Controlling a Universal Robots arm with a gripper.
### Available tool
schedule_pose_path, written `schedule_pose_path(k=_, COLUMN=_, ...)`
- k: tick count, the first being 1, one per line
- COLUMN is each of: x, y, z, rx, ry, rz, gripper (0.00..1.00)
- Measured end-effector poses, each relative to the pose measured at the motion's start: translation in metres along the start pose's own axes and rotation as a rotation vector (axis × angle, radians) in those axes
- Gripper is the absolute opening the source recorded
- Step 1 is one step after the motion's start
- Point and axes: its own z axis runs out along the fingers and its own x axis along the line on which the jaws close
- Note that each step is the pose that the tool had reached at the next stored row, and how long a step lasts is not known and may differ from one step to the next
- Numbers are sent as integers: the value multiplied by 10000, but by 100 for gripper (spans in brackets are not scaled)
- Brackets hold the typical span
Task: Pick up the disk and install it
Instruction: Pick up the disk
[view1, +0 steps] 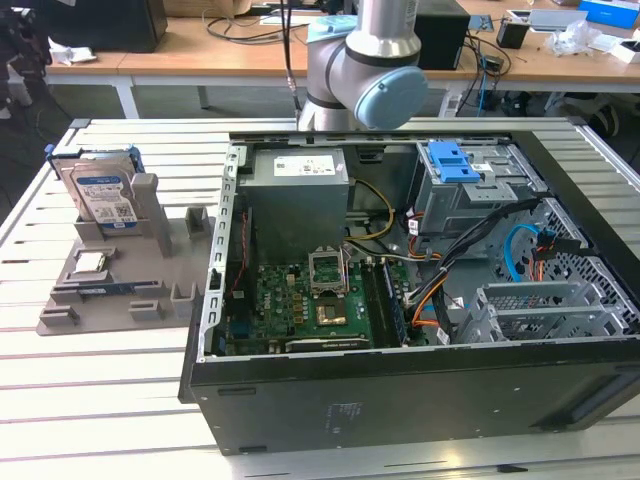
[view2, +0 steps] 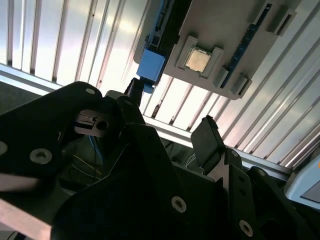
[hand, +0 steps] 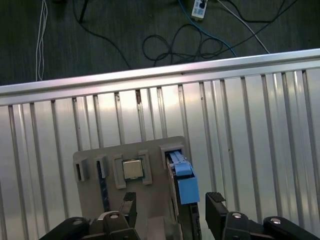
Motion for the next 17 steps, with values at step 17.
schedule_pose_path(k=17, x=-303, y=-3, z=22, rx=1, ry=-1, rz=1, gripper=66)
